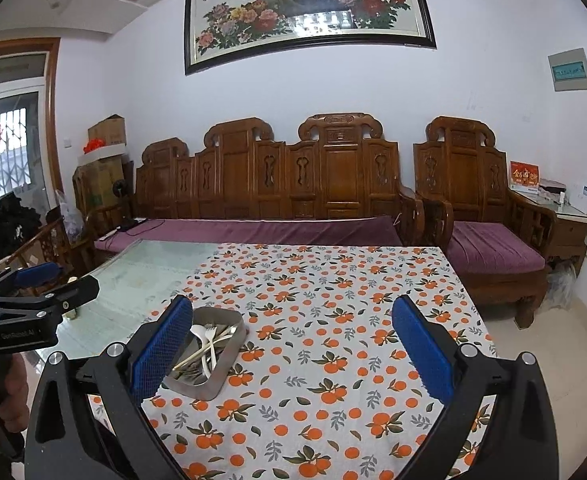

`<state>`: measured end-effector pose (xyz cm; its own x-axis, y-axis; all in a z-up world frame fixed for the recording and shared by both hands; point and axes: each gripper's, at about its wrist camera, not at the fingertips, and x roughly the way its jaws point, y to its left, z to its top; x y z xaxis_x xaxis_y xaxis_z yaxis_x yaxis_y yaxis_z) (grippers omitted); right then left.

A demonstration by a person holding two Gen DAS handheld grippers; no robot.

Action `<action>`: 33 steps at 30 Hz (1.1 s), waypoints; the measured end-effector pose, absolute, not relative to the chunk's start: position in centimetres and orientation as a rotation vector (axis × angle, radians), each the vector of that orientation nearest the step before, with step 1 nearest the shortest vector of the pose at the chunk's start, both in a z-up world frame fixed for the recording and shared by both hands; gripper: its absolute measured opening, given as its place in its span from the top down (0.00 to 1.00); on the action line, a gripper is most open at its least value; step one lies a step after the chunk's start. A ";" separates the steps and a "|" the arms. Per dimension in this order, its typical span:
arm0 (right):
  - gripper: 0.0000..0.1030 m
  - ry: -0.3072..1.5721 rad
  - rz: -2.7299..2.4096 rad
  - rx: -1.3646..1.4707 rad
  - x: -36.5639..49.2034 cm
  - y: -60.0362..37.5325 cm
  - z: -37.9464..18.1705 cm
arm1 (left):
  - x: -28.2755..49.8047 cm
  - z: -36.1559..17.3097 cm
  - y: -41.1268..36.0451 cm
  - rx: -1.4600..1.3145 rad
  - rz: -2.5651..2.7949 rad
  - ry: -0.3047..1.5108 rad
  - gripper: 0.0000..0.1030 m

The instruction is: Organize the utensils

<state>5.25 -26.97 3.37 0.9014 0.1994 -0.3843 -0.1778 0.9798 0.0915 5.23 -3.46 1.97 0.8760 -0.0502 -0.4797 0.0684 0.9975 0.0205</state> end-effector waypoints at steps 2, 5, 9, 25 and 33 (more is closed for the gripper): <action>0.03 0.403 0.195 0.053 5.1 -27.0 3.4 | 5.3 2.0 -3.4 0.029 -0.062 0.498 0.07; 0.03 0.402 0.194 0.055 5.1 -26.9 3.4 | 5.0 1.9 -3.5 0.025 -0.065 0.495 0.07; 0.03 0.403 0.191 0.055 5.0 -27.0 3.4 | 4.9 1.9 -3.5 0.023 -0.065 0.494 0.07; 0.03 0.407 0.190 0.057 4.9 -27.5 3.3 | 4.6 2.2 -3.7 0.028 -0.070 0.487 0.07; 0.03 0.408 0.190 0.056 4.9 -27.2 3.2 | 4.6 2.2 -3.8 0.029 -0.072 0.490 0.07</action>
